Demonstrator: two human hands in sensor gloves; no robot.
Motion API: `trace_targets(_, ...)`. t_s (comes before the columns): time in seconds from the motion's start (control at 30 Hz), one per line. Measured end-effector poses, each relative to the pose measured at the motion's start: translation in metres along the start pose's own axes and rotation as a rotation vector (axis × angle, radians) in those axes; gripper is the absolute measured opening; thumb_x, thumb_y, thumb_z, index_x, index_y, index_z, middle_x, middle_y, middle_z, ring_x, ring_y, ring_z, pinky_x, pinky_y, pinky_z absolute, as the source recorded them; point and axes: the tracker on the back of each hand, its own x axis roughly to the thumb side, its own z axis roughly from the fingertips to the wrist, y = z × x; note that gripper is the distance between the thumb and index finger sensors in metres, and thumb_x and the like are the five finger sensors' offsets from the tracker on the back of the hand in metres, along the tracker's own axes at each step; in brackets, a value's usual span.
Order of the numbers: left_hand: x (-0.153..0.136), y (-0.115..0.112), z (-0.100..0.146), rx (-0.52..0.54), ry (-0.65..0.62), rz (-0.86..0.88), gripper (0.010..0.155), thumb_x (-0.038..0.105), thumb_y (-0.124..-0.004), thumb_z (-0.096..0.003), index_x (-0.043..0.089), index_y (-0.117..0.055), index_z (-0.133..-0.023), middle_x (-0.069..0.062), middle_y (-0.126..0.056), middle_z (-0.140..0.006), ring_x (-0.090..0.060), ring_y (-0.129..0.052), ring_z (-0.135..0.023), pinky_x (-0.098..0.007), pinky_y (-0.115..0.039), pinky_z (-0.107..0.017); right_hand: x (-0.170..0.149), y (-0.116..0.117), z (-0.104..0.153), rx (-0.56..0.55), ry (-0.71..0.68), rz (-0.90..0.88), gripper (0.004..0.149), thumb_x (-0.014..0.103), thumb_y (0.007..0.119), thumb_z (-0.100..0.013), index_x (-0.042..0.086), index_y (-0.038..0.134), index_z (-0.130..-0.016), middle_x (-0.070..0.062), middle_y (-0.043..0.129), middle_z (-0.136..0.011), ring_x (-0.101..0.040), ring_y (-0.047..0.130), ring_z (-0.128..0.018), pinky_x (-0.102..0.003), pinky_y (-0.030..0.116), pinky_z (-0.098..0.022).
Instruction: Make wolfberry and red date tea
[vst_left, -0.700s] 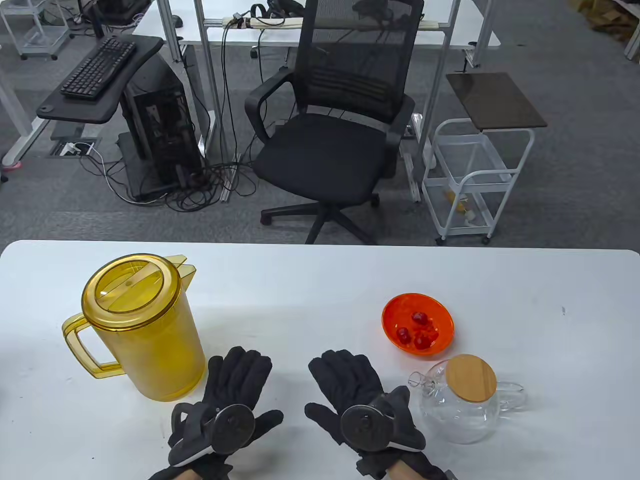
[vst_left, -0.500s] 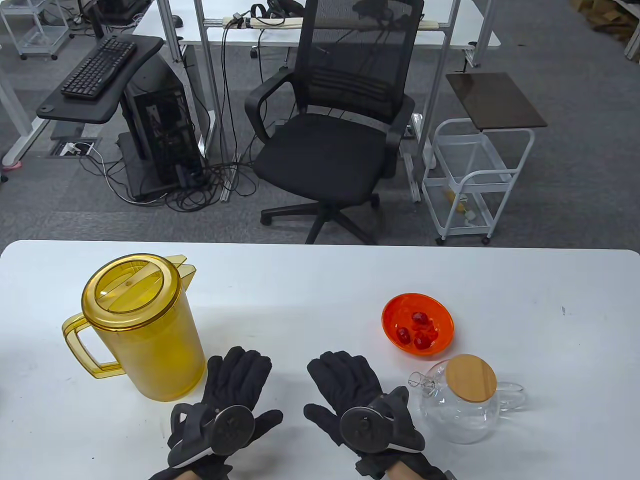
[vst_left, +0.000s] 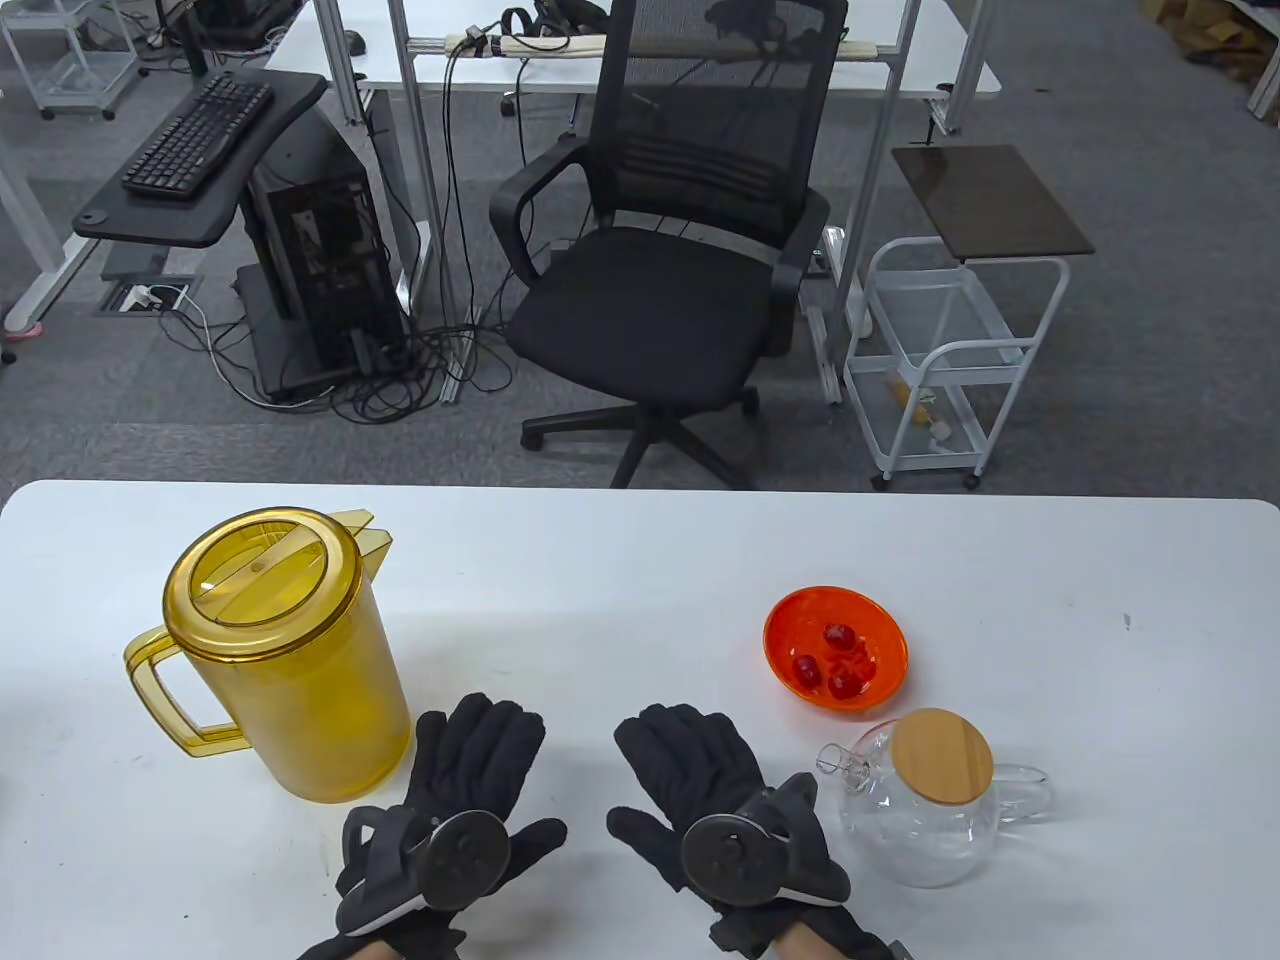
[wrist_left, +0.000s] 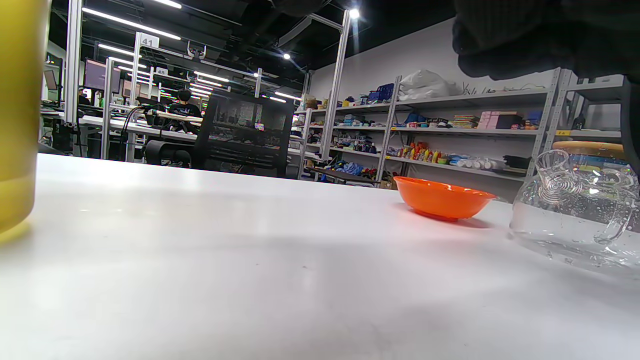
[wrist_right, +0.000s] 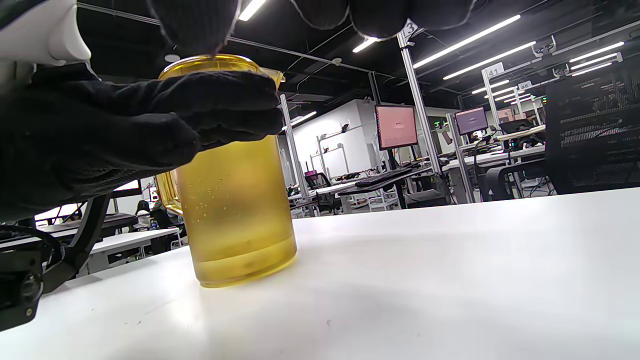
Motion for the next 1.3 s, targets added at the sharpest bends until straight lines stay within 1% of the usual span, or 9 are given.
trace_targets(0.27,0.000,0.000,0.000,0.001,0.002,0.001,0.092,0.064,-0.067,-0.0491,0.019,-0.027,-0.119,-0.010,-0.039,-0.127,-0.044,-0.033,-0.119,-0.059,-0.022,-0.086,-0.001,-0.002,0.000,-0.020,0.000,-0.004,0.072,0.048,0.071,-0.054,0.006,0.052,-0.109,-0.028,0.055,-0.106,-0.055,0.060,-0.093,-0.067,0.046,-0.069)
trace_targets(0.33,0.000,0.000,0.000,0.001,0.002,0.001,0.092,0.064,-0.067,-0.0490,0.019,-0.027,-0.119,-0.010,-0.039,-0.127,-0.044,-0.033,-0.119,-0.059,-0.022,-0.086,0.000,-0.009,0.000,-0.040,0.001,-0.004,0.071,0.047,0.072,-0.054,0.006,0.054,-0.108,-0.028,0.057,-0.105,-0.055,0.060,-0.093,-0.068,0.045,-0.069)
trace_targets(0.43,0.000,0.000,0.000,0.003,0.004,0.003,0.092,0.064,-0.067,-0.0492,0.019,-0.027,-0.119,-0.010,-0.039,-0.127,-0.044,-0.034,-0.119,-0.059,-0.022,-0.086,-0.002,-0.028,0.002,-0.102,0.031,-0.014,0.070,0.047,0.073,-0.053,0.005,0.056,-0.108,-0.028,0.058,-0.105,-0.055,0.059,-0.093,-0.068,0.044,-0.069)
trace_targets(0.5,0.000,0.000,0.000,0.003,0.006,0.005,0.092,0.064,-0.067,-0.0491,0.019,-0.027,-0.119,-0.010,-0.039,-0.127,-0.044,-0.033,-0.119,-0.059,-0.022,-0.086,-0.006,-0.045,0.005,-0.158,0.070,-0.041,0.070,0.046,0.074,-0.053,0.005,0.056,-0.108,-0.029,0.057,-0.105,-0.055,0.059,-0.093,-0.068,0.043,-0.070)
trace_targets(0.53,-0.001,0.000,0.000,0.002,0.006,0.005,0.092,0.064,-0.067,-0.0491,0.020,-0.027,-0.119,-0.010,-0.039,-0.127,-0.044,-0.033,-0.119,-0.059,-0.022,-0.086,-0.007,-0.050,0.006,-0.172,0.082,-0.049,0.070,0.046,0.074,-0.053,0.005,0.056,-0.108,-0.029,0.057,-0.105,-0.056,0.058,-0.093,-0.068,0.043,-0.070)
trace_targets(0.63,-0.001,0.000,0.000,0.001,0.009,0.004,0.092,0.064,-0.067,-0.0490,0.020,-0.027,-0.119,-0.010,-0.039,-0.127,-0.044,-0.033,-0.119,-0.059,-0.022,-0.086,-0.018,-0.075,0.014,-0.252,0.175,-0.090,0.069,0.044,0.075,-0.054,0.004,0.058,-0.107,-0.029,0.058,-0.105,-0.056,0.058,-0.093,-0.069,0.042,-0.070)
trace_targets(0.87,-0.002,0.000,0.000,-0.001,0.014,0.002,0.092,0.064,-0.067,-0.0491,0.020,-0.028,-0.119,-0.010,-0.039,-0.127,-0.044,-0.034,-0.119,-0.059,-0.022,-0.086,-0.051,-0.111,0.039,-0.351,0.385,-0.075,0.065,0.041,0.077,-0.054,0.004,0.061,-0.106,-0.028,0.061,-0.104,-0.056,0.059,-0.093,-0.069,0.042,-0.070)
trace_targets(1.07,-0.002,0.001,0.000,-0.001,0.015,0.000,0.092,0.064,-0.067,-0.0492,0.020,-0.028,-0.119,-0.010,-0.039,-0.127,-0.044,-0.033,-0.119,-0.059,-0.021,-0.086,-0.084,-0.128,0.062,-0.394,0.541,-0.057,0.062,0.038,0.077,-0.055,0.004,0.062,-0.105,-0.028,0.062,-0.103,-0.056,0.060,-0.092,-0.068,0.042,-0.070)
trace_targets(1.3,-0.003,0.001,0.000,0.002,0.016,-0.005,0.092,0.064,-0.067,-0.0491,0.020,-0.028,-0.119,-0.010,-0.040,-0.127,-0.044,-0.034,-0.119,-0.059,-0.022,-0.086,-0.127,-0.130,0.086,-0.415,0.723,-0.080,0.057,0.035,0.076,-0.056,0.005,0.065,-0.103,-0.027,0.064,-0.102,-0.055,0.061,-0.092,-0.068,0.043,-0.070)
